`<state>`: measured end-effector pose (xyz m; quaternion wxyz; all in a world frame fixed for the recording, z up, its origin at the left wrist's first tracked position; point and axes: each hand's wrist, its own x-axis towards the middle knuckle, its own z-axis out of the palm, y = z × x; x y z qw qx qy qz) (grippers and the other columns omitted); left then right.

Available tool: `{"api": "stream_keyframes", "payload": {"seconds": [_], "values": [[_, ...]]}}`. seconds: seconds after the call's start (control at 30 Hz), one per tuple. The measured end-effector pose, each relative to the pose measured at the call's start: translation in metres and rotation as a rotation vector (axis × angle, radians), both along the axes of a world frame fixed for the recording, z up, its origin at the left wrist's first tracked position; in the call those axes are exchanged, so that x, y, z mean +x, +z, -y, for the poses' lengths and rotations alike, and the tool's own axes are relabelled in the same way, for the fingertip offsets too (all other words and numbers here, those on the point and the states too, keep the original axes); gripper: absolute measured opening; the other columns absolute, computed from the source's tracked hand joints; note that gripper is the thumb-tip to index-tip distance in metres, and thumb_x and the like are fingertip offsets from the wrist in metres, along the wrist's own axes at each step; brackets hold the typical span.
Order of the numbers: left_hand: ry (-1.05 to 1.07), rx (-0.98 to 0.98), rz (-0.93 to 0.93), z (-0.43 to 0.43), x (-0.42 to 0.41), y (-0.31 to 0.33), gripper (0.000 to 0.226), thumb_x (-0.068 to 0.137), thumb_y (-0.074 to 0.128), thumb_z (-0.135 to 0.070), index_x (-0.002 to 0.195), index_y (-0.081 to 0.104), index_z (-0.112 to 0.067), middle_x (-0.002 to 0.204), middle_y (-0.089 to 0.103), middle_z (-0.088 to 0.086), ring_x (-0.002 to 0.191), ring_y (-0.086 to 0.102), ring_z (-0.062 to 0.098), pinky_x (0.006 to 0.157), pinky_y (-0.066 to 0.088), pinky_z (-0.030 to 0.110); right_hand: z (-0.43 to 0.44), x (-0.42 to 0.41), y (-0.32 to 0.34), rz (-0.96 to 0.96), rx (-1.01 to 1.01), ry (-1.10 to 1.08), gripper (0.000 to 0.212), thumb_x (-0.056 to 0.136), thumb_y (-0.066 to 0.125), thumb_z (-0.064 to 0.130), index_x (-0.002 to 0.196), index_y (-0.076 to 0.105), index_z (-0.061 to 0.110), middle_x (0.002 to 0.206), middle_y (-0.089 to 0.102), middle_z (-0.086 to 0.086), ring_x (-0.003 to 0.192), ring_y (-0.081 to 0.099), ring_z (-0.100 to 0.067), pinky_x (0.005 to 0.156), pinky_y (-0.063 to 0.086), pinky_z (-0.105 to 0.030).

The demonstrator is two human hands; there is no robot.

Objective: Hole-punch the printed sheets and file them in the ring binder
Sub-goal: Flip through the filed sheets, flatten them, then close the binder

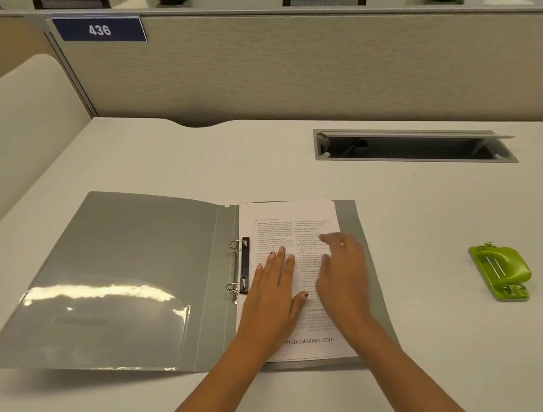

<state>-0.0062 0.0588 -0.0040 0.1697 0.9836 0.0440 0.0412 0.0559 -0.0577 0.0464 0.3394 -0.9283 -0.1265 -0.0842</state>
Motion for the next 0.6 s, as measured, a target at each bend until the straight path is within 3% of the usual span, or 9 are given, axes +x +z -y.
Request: {"api": "stream_keyframes", "payload": {"seconds": [0.1,0.2,0.33,0.6], "values": [[0.027,0.068,0.004,0.004,0.009,-0.002,0.061,0.102,0.023,-0.038,0.153,0.0,-0.013,0.161,-0.009,0.005,0.148,-0.012,0.019,0.12,-0.011,0.037,-0.013,0.001,-0.015,-0.08,-0.046,0.193,0.045,0.101,0.037,0.014,0.146,0.037,0.013,0.157,0.026,-0.001,0.148,0.014,-0.014,0.121,0.014,-0.029],[0.043,0.072,0.008,0.007,0.011,-0.007,0.057,0.103,0.021,-0.032,0.152,0.002,-0.011,0.161,-0.005,0.006,0.149,-0.008,0.021,0.12,-0.01,0.039,-0.013,0.002,-0.037,-0.099,-0.197,0.282,0.051,0.104,0.027,0.024,0.153,0.017,0.013,0.162,0.008,0.001,0.15,0.0,-0.013,0.122,-0.004,-0.028],[0.056,0.071,0.042,0.009,0.01,-0.011,0.057,0.102,0.023,-0.035,0.152,0.011,-0.011,0.161,0.002,0.006,0.149,-0.001,0.022,0.12,-0.007,0.044,0.005,0.004,-0.056,-0.082,-0.324,0.177,0.059,0.103,0.026,0.037,0.154,0.008,0.014,0.163,0.003,0.0,0.15,-0.001,-0.013,0.122,-0.004,-0.03],[0.065,0.055,0.034,0.008,0.009,-0.013,0.06,0.102,0.021,-0.04,0.153,0.004,-0.015,0.161,-0.004,0.002,0.148,-0.008,0.019,0.12,-0.012,0.039,0.014,0.005,-0.062,-0.018,-0.4,0.109,0.064,0.101,0.025,0.043,0.154,0.005,0.013,0.163,0.004,-0.003,0.15,0.0,-0.017,0.122,-0.004,-0.034]]}}
